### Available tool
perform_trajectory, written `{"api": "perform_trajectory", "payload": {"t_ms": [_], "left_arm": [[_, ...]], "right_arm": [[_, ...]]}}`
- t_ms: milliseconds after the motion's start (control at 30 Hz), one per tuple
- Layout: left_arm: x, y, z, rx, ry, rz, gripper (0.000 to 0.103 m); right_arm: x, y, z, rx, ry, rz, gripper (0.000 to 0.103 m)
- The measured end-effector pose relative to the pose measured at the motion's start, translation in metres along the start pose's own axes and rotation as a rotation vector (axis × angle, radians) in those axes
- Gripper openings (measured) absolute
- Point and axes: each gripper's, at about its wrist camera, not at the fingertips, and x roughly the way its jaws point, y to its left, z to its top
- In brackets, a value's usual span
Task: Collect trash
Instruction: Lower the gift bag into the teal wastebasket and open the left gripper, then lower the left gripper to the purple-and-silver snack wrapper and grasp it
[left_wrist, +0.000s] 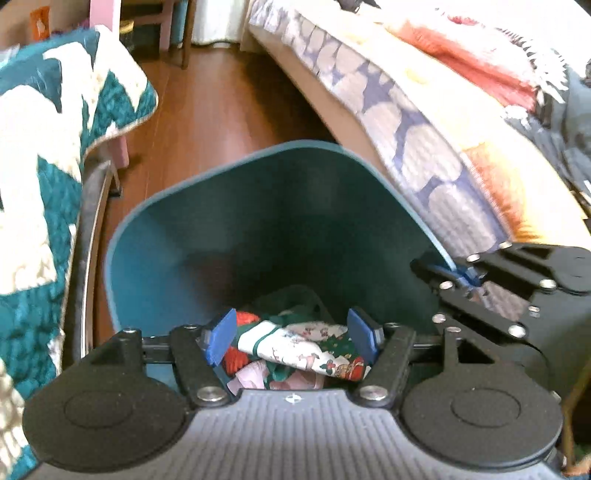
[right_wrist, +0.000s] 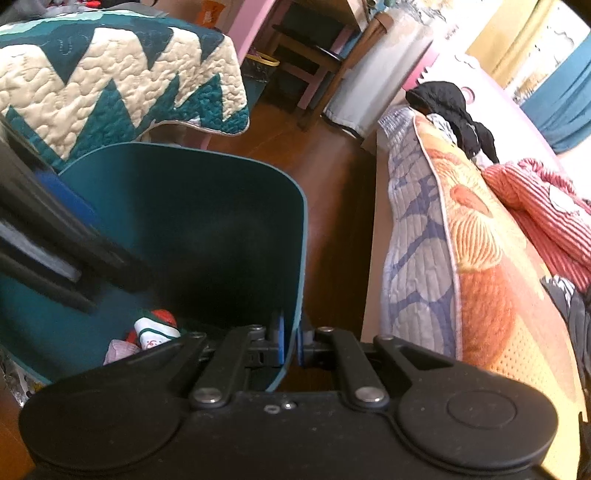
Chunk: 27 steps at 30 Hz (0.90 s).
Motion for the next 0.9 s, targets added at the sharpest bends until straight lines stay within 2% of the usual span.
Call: {"api": "perform_trajectory", "payload": {"t_ms": [167, 333, 467, 567, 633, 700, 800, 900], "left_arm": [[-0.036, 0.004, -0.004, 0.043, -0.045, -0.042, 0.067], [-0.058, 0.014, -0.034, 0.057, -0.024, -0.078, 0.084], [-0.045, 0.021, -0.072, 0.058, 0.086, -0.056, 0.085], [-0.015, 0.024, -0.107, 0.045, 0.215, -0.017, 0.085], [0.013, 0.035, -0.129, -0.024, 0.322, -0.001, 0.085], [0.034, 0.050, -0.147, -0.125, 0.381, 0.017, 0.085], [0.061, 0.064, -0.167, -0.203, 0.427, 0.061, 0.085], [0.083, 0.084, -0.184, -0.344, 0.445, 0.092, 0.085]], "right_arm": [[0.008, -0.020, -0.008, 0.061, 0.036, -0.032, 0.005], [0.010, -0.041, -0.014, 0.112, 0.049, -0.069, 0.005], [0.010, -0.048, -0.018, 0.124, 0.056, -0.080, 0.005], [0.009, -0.048, -0.020, 0.121, 0.055, -0.078, 0.005], [0.008, -0.049, -0.020, 0.117, 0.051, -0.073, 0.005], [0.008, -0.048, -0.018, 0.112, 0.047, -0.071, 0.005], [0.008, -0.046, -0.016, 0.107, 0.042, -0.070, 0.005], [0.005, -0.046, -0.018, 0.101, 0.040, -0.071, 0.005]]}}
